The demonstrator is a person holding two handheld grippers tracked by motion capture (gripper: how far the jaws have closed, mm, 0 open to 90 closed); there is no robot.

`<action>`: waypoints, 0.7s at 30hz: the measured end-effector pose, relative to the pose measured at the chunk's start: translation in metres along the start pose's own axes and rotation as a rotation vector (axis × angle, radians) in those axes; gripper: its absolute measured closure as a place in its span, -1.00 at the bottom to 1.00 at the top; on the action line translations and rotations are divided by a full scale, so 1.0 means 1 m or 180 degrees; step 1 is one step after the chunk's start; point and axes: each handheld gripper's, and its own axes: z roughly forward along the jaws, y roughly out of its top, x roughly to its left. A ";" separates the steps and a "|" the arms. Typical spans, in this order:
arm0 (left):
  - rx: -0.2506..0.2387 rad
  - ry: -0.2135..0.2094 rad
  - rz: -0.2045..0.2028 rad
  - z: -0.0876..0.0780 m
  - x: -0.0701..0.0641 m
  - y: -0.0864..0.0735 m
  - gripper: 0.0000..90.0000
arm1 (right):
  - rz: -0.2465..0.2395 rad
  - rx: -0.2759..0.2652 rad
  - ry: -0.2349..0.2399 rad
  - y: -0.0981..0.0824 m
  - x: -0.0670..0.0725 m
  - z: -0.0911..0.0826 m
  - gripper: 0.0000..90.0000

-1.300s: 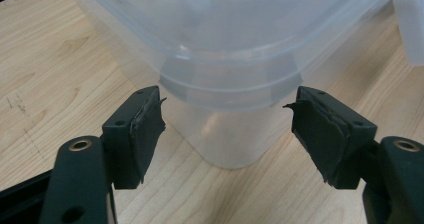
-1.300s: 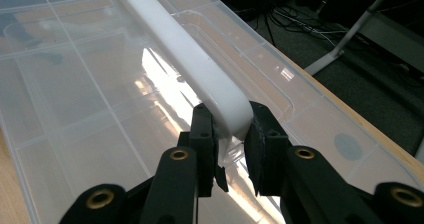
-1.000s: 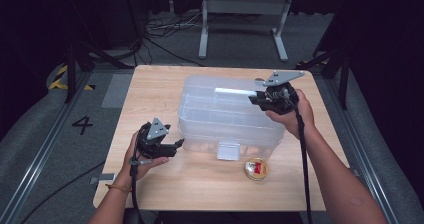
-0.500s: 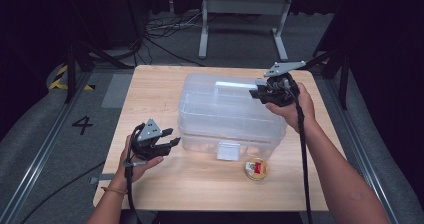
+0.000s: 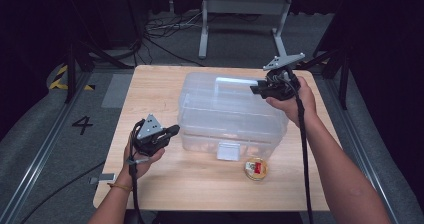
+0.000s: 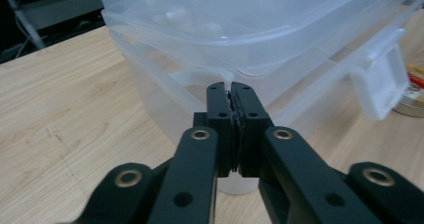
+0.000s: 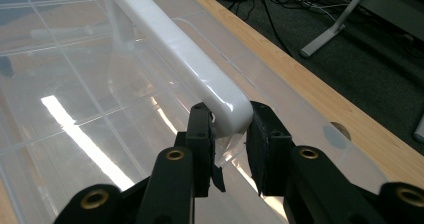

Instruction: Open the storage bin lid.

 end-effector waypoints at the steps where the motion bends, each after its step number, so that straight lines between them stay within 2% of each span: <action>1: 0.0000 0.0000 0.0000 0.000 0.000 0.000 0.99 | 0.0000 0.0000 0.0000 0.000 0.000 0.000 0.64; 3: -0.0041 -0.0017 -0.0010 0.002 0.000 0.001 0.99 | -0.0005 -0.0011 -0.0018 -0.001 0.001 0.000 0.64; 12: -0.0005 -0.0052 0.0023 0.009 -0.003 0.002 1.00 | -0.0060 -0.0102 -0.0070 -0.009 0.005 -0.008 0.67; 14: -0.0008 -0.0056 0.0011 0.009 -0.003 0.002 1.00 | -0.0091 -0.0120 -0.0126 -0.011 0.006 -0.013 0.69; 19: -0.0002 -0.0067 0.0032 0.009 -0.002 0.003 1.00 | -0.0054 -0.0196 -0.0190 -0.015 0.002 -0.026 0.70; 21: 0.0002 -0.0070 0.0049 0.009 -0.002 0.003 1.00 | -0.0094 -0.0206 -0.0234 -0.021 0.000 -0.033 0.70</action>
